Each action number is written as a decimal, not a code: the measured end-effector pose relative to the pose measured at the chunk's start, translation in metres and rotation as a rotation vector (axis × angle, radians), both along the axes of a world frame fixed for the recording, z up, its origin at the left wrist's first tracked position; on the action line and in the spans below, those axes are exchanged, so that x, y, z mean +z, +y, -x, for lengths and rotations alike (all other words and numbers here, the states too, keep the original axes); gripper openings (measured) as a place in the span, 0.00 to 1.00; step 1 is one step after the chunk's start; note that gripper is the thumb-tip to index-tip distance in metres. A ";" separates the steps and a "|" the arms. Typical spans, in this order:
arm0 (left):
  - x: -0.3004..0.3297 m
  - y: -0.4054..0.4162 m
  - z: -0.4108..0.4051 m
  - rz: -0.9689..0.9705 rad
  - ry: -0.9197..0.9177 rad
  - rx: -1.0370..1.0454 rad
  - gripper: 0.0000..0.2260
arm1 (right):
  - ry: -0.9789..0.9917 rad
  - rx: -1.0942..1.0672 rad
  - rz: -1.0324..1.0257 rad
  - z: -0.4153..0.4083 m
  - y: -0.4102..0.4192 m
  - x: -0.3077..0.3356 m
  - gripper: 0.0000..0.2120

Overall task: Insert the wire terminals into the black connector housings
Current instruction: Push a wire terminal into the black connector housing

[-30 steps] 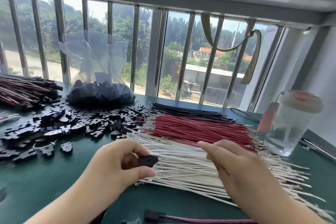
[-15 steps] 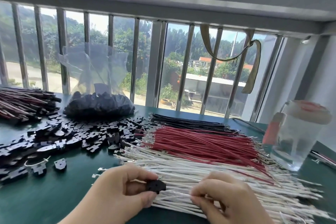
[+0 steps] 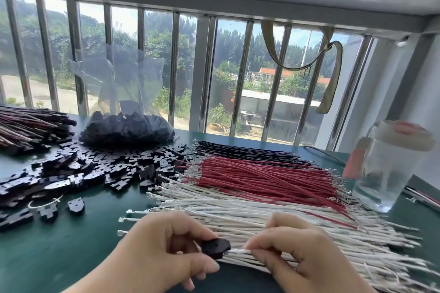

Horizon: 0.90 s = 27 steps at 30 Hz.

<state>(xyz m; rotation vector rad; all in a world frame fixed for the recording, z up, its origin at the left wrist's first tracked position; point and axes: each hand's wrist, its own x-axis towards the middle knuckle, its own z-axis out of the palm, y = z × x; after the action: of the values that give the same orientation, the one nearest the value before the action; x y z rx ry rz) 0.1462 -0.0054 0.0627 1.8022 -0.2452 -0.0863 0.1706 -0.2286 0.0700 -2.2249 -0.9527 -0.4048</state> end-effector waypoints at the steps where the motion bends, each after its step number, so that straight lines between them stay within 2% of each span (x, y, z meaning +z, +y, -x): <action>1: 0.001 0.000 0.000 0.001 0.006 -0.012 0.18 | 0.038 0.013 -0.016 0.001 0.000 0.001 0.08; 7: 0.003 0.005 -0.002 0.000 0.076 -0.123 0.20 | 0.169 0.052 0.033 0.003 -0.003 0.009 0.10; 13: 0.000 0.009 -0.002 0.012 0.109 -0.160 0.27 | 0.203 0.053 0.056 0.005 -0.002 0.012 0.10; 15: -0.001 0.009 -0.003 0.018 0.094 -0.161 0.27 | 0.175 0.054 0.064 0.005 -0.003 0.011 0.07; 21: -0.004 0.007 -0.004 0.081 0.037 -0.116 0.28 | 0.048 0.038 0.179 0.003 -0.005 0.005 0.08; 27: -0.006 0.005 -0.004 0.031 -0.051 -0.117 0.25 | 0.189 0.125 0.197 0.001 -0.004 0.006 0.10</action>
<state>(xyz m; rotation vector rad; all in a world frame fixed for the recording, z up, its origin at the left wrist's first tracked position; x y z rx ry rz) 0.1502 -0.0001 0.0570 1.7599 -0.3865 -0.1190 0.1696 -0.2328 0.0760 -2.3141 -1.0596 -0.0430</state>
